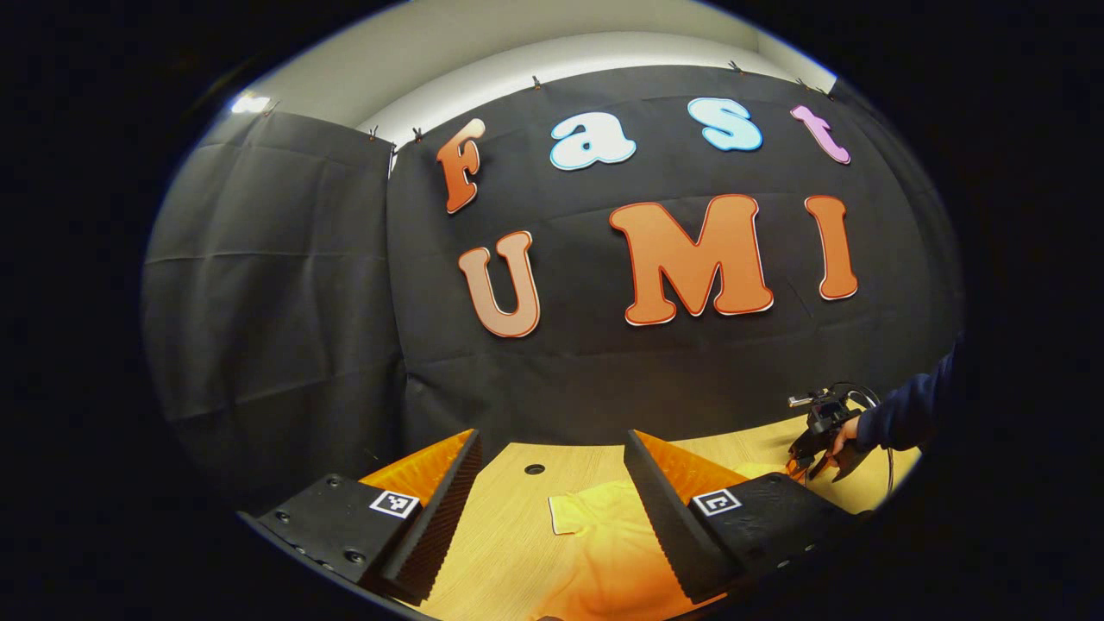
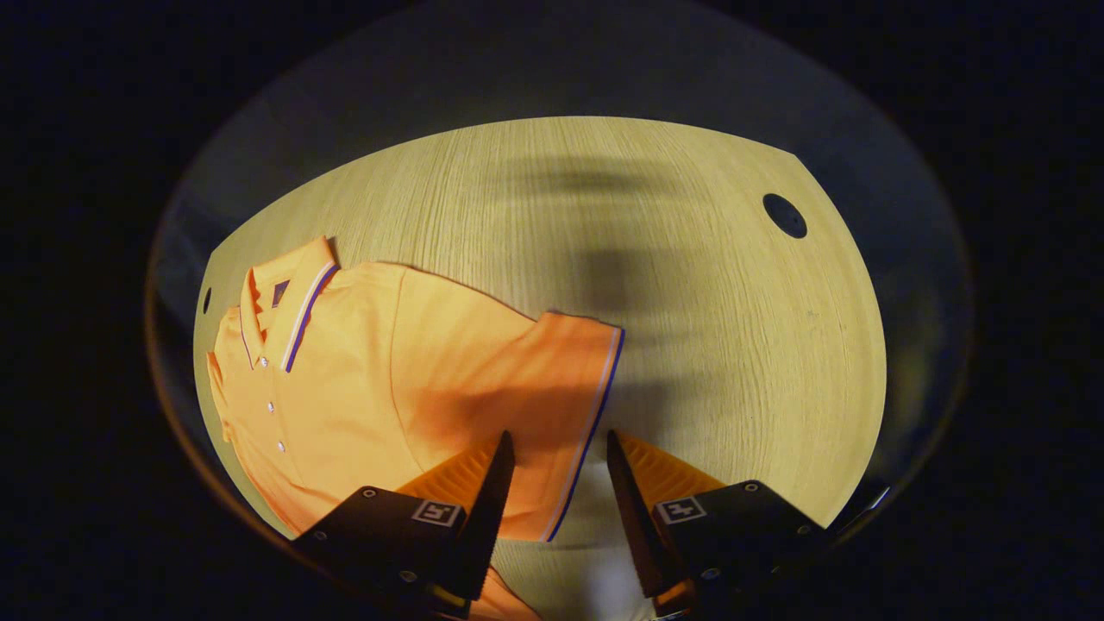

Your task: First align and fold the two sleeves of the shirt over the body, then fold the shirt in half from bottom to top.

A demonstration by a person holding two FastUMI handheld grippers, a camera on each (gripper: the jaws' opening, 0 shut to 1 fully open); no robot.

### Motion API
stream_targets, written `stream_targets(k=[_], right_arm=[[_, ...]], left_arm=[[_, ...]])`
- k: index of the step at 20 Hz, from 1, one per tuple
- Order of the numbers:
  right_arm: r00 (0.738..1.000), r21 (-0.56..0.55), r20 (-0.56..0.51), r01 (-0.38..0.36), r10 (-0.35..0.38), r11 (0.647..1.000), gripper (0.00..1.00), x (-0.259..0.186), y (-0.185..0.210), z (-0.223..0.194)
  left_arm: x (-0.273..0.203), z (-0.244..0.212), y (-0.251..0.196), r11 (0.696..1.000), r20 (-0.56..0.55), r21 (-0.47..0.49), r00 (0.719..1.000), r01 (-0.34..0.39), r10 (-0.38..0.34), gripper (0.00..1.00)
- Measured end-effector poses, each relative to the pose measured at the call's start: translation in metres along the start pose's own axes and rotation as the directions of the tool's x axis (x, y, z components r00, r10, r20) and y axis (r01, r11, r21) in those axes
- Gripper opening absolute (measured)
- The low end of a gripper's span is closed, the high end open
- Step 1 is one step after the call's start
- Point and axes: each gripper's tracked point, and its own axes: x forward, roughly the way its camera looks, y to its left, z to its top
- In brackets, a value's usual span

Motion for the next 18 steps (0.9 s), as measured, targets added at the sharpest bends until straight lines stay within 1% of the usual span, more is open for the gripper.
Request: stream_targets(k=[1,2,4,5,6,7,8,9,10,11,12,18], right_arm=[[1.000,-0.013,0.003,-0.006,0.006,1.000,0.51,0.001,0.002,0.001],[1.000,-0.011,0.000,-0.007,0.007,1.000,0.53,0.001,0.002,0.001],[1.000,0.029,-0.009,-0.014,0.014,0.999,0.35,0.001,0.002,0.001],[1.000,0.029,-0.005,-0.026,0.026,0.999,0.21,0.002,0.000,0.002],[0.998,0.039,-0.019,-0.063,0.064,0.997,0.17,-0.001,0.008,-0.002],[0.995,0.048,-0.027,-0.097,0.099,0.994,0.11,-0.005,0.016,-0.004],[0.994,0.040,0.001,-0.108,0.108,0.993,0.11,-0.006,0.019,-0.001],[0.996,0.038,0.031,-0.088,0.087,0.995,0.11,-0.008,0.019,0.004],[0.993,0.031,0.053,-0.111,0.109,0.993,0.06,-0.014,0.029,0.009],[0.988,0.028,0.074,-0.135,0.133,0.990,0.06,-0.024,0.037,0.013],[0.986,0.021,0.099,-0.138,0.135,0.990,0.05,-0.031,0.043,0.019],[0.970,-0.052,0.145,-0.189,0.194,0.981,0.05,-0.063,0.082,0.028]], left_arm=[[0.002,-0.003,0.001,1.000,-0.009,-0.003,1.000,0.001,-0.001,1.00],[0.003,-0.005,0.002,1.000,-0.015,-0.007,1.000,-0.001,0.000,0.99],[0.006,-0.005,0.006,1.000,-0.014,-0.020,1.000,-0.004,0.004,1.00],[0.006,-0.007,0.008,1.000,-0.014,-0.023,1.000,-0.005,0.005,1.00],[0.006,-0.007,0.009,1.000,-0.014,-0.027,1.000,-0.005,0.004,1.00],[0.006,-0.008,0.011,1.000,-0.014,-0.030,1.000,-0.005,0.005,1.00],[0.008,-0.009,0.014,0.999,-0.015,-0.036,1.000,-0.007,0.007,1.00],[0.008,-0.009,0.017,0.999,-0.015,-0.041,1.000,-0.009,0.009,1.00],[0.008,-0.012,0.019,0.999,-0.018,-0.048,1.000,-0.009,0.008,1.00],[0.009,-0.014,0.020,0.998,-0.024,-0.055,1.000,-0.007,0.006,1.00],[0.010,-0.015,0.021,0.998,-0.029,-0.062,1.000,-0.004,0.002,0.99],[0.012,-0.022,0.030,0.996,-0.040,-0.084,0.999,-0.008,0.004,0.99]])
